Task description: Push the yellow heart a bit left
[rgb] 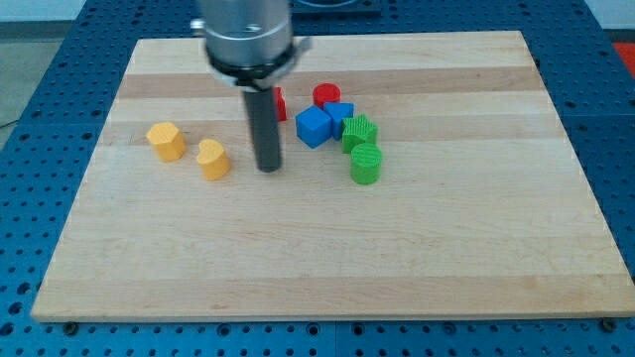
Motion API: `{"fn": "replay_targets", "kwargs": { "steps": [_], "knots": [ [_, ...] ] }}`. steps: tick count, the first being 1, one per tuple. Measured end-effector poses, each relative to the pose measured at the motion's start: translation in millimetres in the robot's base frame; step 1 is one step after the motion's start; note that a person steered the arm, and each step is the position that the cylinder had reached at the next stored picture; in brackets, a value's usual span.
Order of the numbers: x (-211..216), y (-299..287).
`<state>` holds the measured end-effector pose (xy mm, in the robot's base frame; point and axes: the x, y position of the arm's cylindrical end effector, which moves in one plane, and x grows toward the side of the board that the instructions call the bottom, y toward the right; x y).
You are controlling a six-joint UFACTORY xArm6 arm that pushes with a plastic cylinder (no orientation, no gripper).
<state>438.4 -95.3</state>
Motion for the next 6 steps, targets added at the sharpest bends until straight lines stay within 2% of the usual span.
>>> {"fn": "replay_targets", "kwargs": {
  "steps": [1,2,3,4,5,6],
  "knots": [
    [-19,-53],
    [-21,-77],
    [-21,-35],
    [11,-26],
    [33,-69],
    [9,-101]
  ]
}}
